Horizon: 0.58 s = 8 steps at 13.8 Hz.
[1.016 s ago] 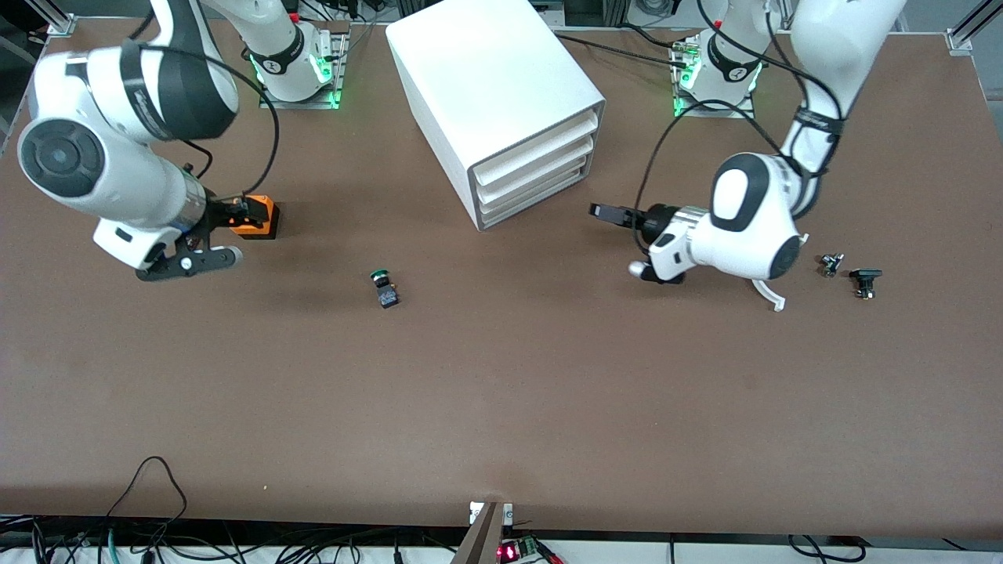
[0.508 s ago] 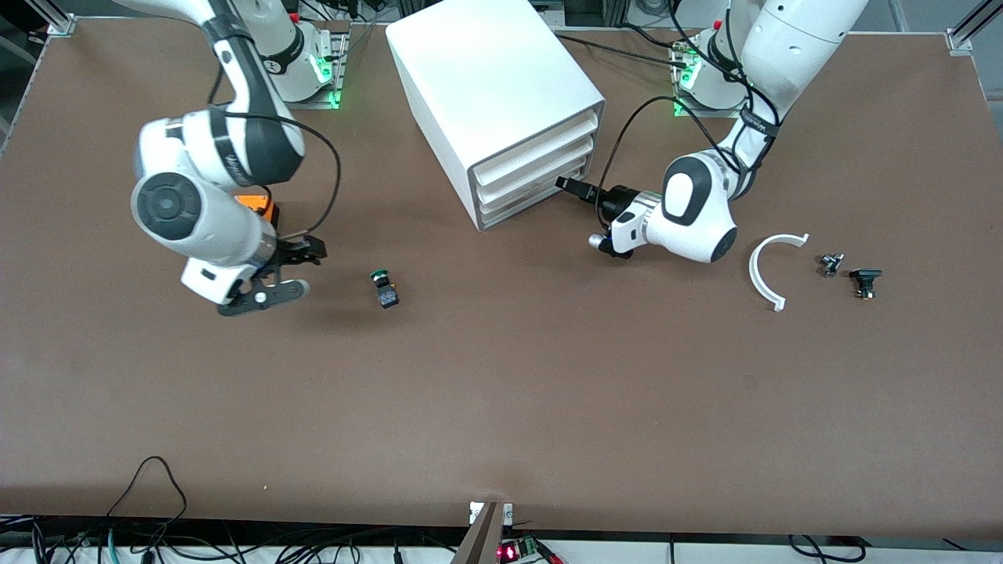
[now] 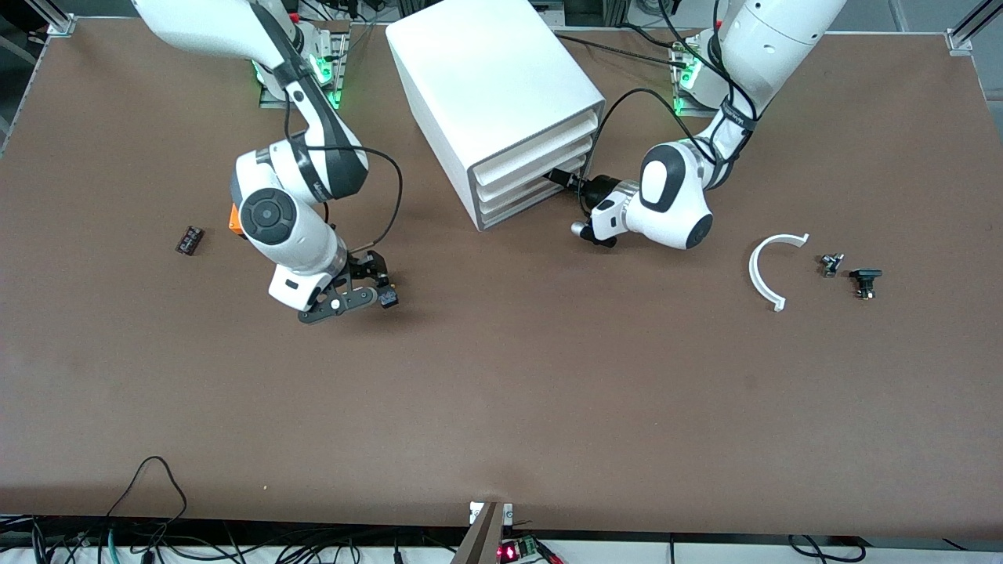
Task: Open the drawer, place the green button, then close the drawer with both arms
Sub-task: 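Grasp the green button with the right gripper while the left gripper pulls the drawer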
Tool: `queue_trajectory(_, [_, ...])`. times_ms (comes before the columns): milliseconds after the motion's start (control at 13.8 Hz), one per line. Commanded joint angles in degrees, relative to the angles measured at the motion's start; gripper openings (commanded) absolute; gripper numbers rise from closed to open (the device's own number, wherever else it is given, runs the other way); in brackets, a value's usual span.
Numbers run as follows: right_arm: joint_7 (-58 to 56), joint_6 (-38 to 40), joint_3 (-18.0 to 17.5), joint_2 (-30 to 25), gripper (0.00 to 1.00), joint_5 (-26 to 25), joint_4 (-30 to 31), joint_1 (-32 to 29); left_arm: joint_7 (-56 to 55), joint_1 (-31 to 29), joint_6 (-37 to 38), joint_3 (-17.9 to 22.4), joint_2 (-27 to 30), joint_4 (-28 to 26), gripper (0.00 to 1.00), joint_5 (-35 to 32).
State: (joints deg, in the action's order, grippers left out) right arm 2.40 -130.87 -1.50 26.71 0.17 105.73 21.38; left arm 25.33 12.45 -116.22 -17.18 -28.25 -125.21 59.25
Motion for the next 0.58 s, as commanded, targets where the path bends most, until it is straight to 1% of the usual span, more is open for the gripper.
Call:
queue_trajectory(0, [0.4, -8.9, -0.9, 2.9, 1.00, 0.6, 3.2, -0.2, 0.6, 0.0, -0.9, -0.4, 0.7, -1.3, 0.00, 1.9])
queue_trajectory(145, [0.7, -12.1, -0.9, 5.8, 1.00, 0.7, 3.1, -0.2, 0.5, -0.1, -0.9, -0.3, 0.7, -1.1, 0.00, 1.8])
queue_trajectory(218, [0.7, -13.7, -0.9, 6.8, 1.00, 0.7, 3.1, -0.2, 0.5, -0.8, -1.0, 0.7, 1.2, -0.8, 0.00, 1.1])
queue_trajectory(363, [0.8, -14.6, -0.9, 7.7, 1.00, 0.7, 2.8, -0.2, 0.8, -1.6, -1.2, 7.0, 1.4, 0.9, 0.00, 0.7])
queue_trajectory(508, [0.8, -15.0, -1.7, 8.2, 1.00, 0.8, 2.7, -0.2, 1.4, -2.1, -2.9, 10.4, 1.5, 2.4, 0.00, 0.6])
